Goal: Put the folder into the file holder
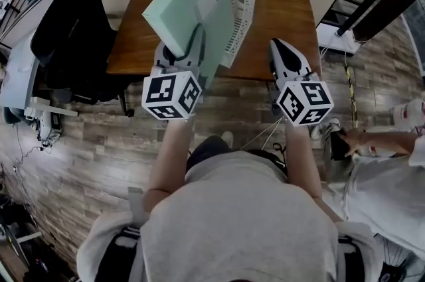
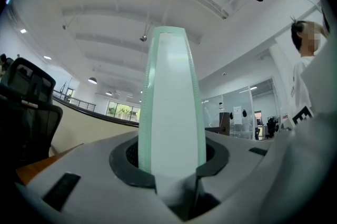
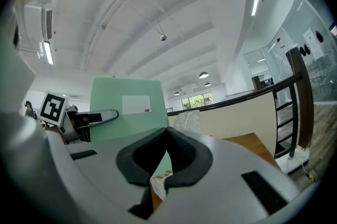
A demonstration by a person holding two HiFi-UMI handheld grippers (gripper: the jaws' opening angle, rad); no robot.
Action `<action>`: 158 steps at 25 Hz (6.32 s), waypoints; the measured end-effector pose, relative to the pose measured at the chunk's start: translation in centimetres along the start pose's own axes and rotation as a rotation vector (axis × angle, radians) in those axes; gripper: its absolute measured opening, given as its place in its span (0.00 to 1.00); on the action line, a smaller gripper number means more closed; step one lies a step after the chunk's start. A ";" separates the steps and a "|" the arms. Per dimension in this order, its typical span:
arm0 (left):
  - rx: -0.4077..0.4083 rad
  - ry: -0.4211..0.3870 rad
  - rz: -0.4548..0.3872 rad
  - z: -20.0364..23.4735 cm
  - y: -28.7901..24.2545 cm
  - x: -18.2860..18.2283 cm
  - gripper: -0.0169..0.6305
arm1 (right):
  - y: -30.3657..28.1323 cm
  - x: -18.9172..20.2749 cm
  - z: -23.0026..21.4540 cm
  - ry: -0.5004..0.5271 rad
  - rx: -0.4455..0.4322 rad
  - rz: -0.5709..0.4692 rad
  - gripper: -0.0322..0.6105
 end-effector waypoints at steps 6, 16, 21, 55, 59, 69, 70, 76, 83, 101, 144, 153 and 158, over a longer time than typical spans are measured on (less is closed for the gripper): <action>0.044 0.003 -0.004 0.1 -1.9 1.0 0.29 | -1.2 0.4 -0.7 0.001 0.061 -0.011 0.06; 0.043 -0.002 -0.013 -0.3 -3.6 1.7 0.29 | -1.4 1.5 -1.8 -0.007 0.116 0.020 0.06; 0.035 -0.011 -0.020 -0.9 -4.5 1.8 0.30 | -1.8 1.6 -2.3 -0.007 0.094 0.033 0.06; 0.006 -0.038 -0.026 -1.5 -11.0 2.5 0.29 | -6.3 -1.1 -6.6 0.018 -0.074 0.054 0.06; -0.004 -0.035 -0.025 -1.4 -11.7 2.5 0.29 | -6.6 -1.5 -7.3 0.011 -0.080 0.042 0.06; 0.001 -0.033 -0.040 -1.3 -13.2 2.6 0.29 | -7.9 -1.8 -8.4 0.011 -0.095 0.039 0.06; 0.001 -0.032 -0.043 -1.2 -13.4 2.6 0.29 | -8.0 -1.8 -8.4 0.010 -0.098 0.040 0.06; 0.003 -0.013 -0.052 -0.7 -14.0 2.6 0.29 | -8.8 -2.0 -8.6 0.013 -0.104 0.041 0.06; 0.010 0.013 -0.044 -0.5 -14.3 3.3 0.29 | -9.4 -1.6 -8.7 0.006 -0.102 0.053 0.06; 0.027 0.084 -0.059 1.2 -14.7 3.6 0.29 | -10.2 -0.2 -8.9 -0.020 -0.096 0.088 0.06; 0.008 0.082 0.083 0.9 -14.9 8.7 0.30 | -10.1 3.1 -9.5 -0.081 -0.089 0.171 0.06; 0.010 0.073 0.130 0.6 -14.8 9.8 0.31 | -10.2 3.6 -9.4 -0.094 -0.100 0.185 0.06; 0.013 0.074 0.166 0.6 -14.8 10.7 0.31 | -10.4 4.0 -9.2 -0.100 -0.110 0.195 0.06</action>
Point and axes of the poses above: the fingertips, and each gripper's own axes: y backward along the fingers, z to its left, x out of its underside, the point moved 7 cm from there along y, backward along the fingers, and after that the axes turned 2 degrees about z, right-handed, at the moved point
